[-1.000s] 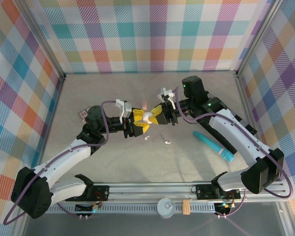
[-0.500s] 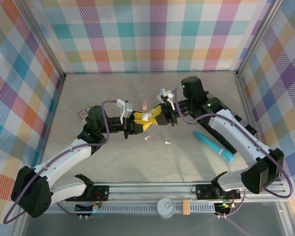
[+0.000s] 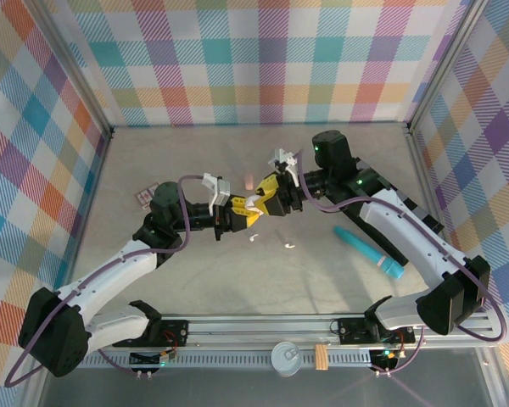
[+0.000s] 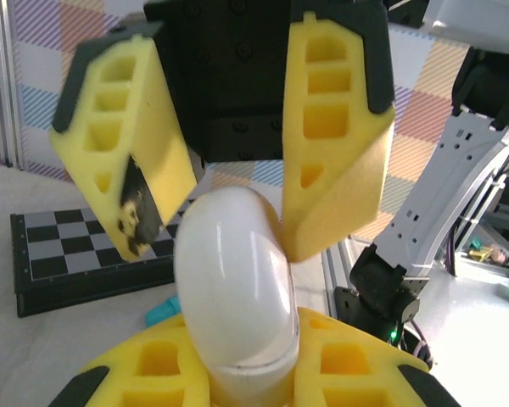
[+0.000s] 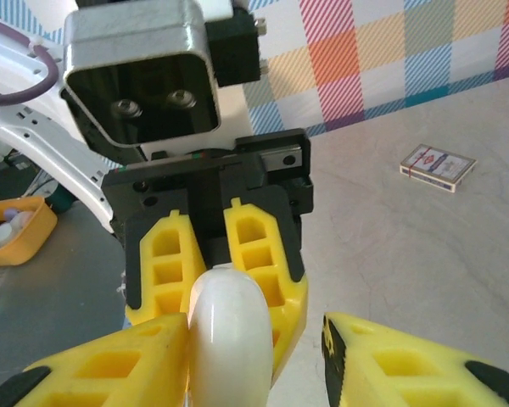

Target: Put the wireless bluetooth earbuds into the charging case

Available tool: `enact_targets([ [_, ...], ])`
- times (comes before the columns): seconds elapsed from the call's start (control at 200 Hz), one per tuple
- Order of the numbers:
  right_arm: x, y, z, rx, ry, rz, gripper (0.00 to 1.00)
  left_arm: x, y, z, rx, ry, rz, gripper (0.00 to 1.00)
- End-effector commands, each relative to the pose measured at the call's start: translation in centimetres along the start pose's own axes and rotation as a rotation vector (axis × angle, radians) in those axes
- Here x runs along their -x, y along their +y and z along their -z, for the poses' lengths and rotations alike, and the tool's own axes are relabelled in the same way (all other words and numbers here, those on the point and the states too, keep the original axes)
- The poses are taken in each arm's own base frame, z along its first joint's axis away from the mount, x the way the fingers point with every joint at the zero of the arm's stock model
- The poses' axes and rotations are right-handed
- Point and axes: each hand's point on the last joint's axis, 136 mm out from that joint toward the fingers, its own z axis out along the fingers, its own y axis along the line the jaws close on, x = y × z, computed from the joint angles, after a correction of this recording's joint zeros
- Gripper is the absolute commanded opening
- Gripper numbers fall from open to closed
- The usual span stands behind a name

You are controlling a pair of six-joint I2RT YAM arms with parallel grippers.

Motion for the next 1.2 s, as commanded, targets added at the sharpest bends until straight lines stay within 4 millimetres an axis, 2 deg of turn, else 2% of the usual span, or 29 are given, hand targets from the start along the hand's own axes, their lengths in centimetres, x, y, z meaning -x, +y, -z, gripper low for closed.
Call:
enact_targets([
  [0.0,1.3,-0.6,0.3,-0.056,-0.036,0.022,0.46,1.1,-1.3,0.2,-0.022,-0.004,-0.086,0.09],
  [0.095,1.6,-1.0,0.4,-0.077,-0.042,0.016,0.48,0.6,-1.1,0.4,-0.005,0.004,-0.113,0.09],
  [0.5,3.0,1.8,1.9,-0.040,-0.115,0.055,0.73,-1.8,-0.4,1.6,0.099,0.109,-0.273,0.11],
  [0.61,3.0,0.4,2.8,-0.149,-0.173,-0.042,0.74,-2.8,-0.2,2.1,0.127,0.150,-0.336,0.11],
  [0.695,2.1,-3.0,4.0,-0.334,-0.208,-0.188,0.74,-3.3,-0.1,2.4,0.142,0.175,-0.363,0.11],
  [0.795,-1.6,-7.4,5.7,-0.584,-0.165,-0.409,0.73,-3.4,-0.1,2.5,0.150,0.175,-0.370,0.12],
  [0.86,-4.9,-8.9,6.0,-0.680,-0.083,-0.511,0.72,-3.5,-0.2,2.7,0.156,0.171,-0.361,0.11],
  [0.98,-11.1,-9.9,5.8,-0.765,0.114,-0.689,0.70,-4.1,-0.4,3.1,0.165,0.176,-0.339,0.11],
  [1.115,-16.5,-10.1,4.5,-0.738,0.349,-0.780,0.66,-4.8,-1.2,3.7,0.158,0.185,-0.315,0.11],
  [1.195,-18.8,-10.5,3.5,-0.701,0.471,-0.806,0.60,-4.9,-1.6,3.9,0.155,0.181,-0.306,0.11],
])
